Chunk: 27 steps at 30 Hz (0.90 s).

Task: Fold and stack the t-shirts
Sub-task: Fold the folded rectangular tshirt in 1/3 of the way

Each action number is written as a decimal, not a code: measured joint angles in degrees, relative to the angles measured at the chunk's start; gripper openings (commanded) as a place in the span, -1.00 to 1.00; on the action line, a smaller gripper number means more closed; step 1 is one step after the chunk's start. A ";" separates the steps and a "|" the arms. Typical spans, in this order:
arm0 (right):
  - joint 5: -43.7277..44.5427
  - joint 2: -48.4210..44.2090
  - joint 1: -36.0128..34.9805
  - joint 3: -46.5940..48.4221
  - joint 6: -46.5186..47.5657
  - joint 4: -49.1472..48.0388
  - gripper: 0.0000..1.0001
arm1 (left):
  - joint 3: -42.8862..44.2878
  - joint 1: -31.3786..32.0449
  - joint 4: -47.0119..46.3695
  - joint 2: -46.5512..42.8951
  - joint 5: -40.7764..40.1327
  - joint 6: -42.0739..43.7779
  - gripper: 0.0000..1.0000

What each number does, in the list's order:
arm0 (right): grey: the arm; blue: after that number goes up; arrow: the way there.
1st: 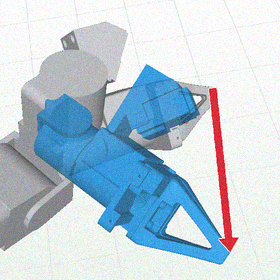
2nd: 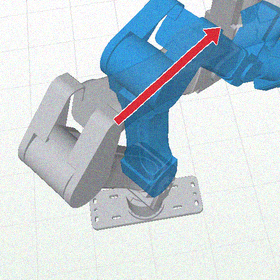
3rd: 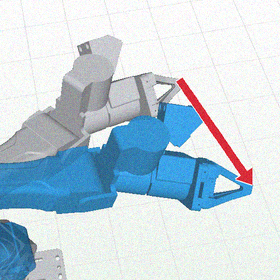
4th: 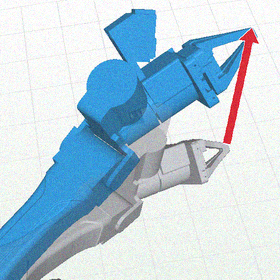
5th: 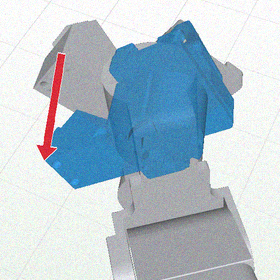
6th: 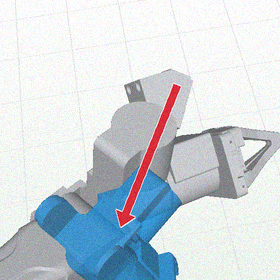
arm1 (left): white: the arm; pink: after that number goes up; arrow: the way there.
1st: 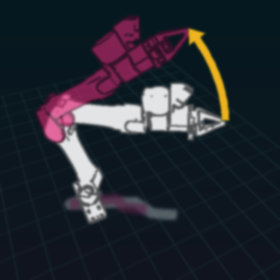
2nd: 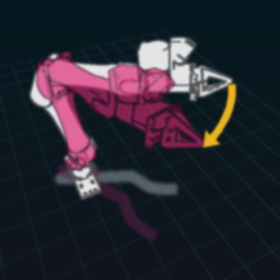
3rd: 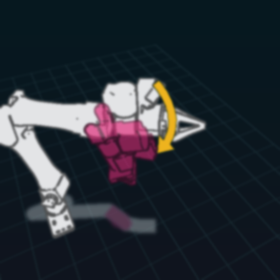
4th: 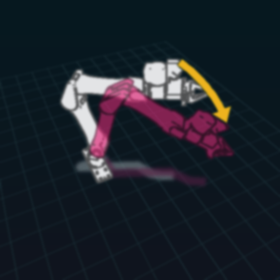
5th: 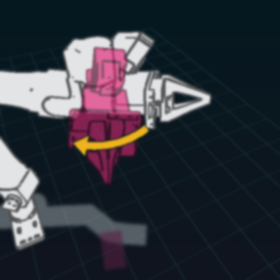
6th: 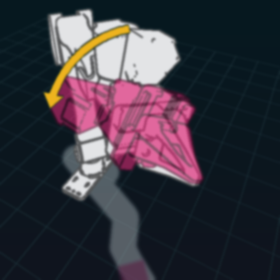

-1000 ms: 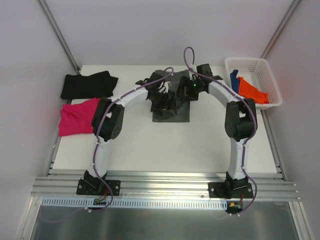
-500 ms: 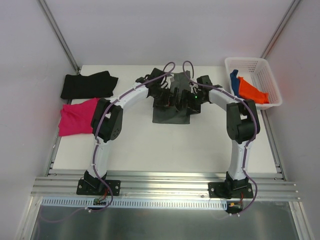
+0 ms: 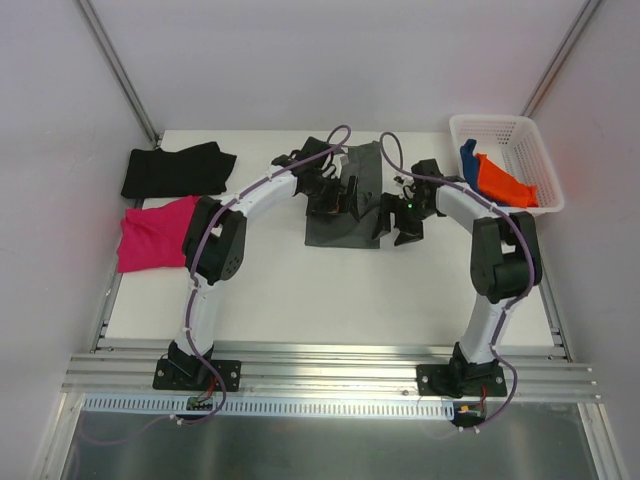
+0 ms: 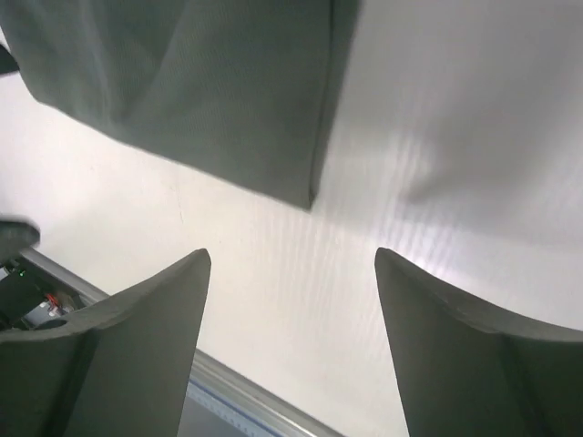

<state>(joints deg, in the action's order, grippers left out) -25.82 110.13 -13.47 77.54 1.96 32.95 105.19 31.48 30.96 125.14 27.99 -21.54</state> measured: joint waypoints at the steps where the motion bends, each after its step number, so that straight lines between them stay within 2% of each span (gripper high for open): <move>1: 0.15 -1.46 0.52 -1.01 0.31 0.70 0.55 | 0.00 0.00 0.00 0.07 0.02 -0.04 0.98; 6: 0.52 -6.51 2.75 -2.21 0.66 1.81 0.54 | 0.00 0.00 0.00 0.11 0.04 -0.20 0.98; 10: 0.37 -6.25 3.28 1.79 0.44 1.79 0.54 | -0.28 -0.02 -0.13 0.07 -0.02 -0.15 0.98; 19: -4.02 3.52 2.36 18.47 -5.31 -3.82 0.54 | -10.08 -2.32 0.15 -2.99 -6.69 1.09 0.98; 27: -8.02 11.52 -2.03 21.77 -11.28 -8.11 0.53 | -13.70 -8.57 0.96 -8.61 -10.80 2.08 0.98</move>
<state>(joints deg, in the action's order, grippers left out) -33.85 121.64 -15.51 99.31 -9.32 24.84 91.48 22.92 31.92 116.53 17.19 -19.46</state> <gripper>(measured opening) 0.767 0.992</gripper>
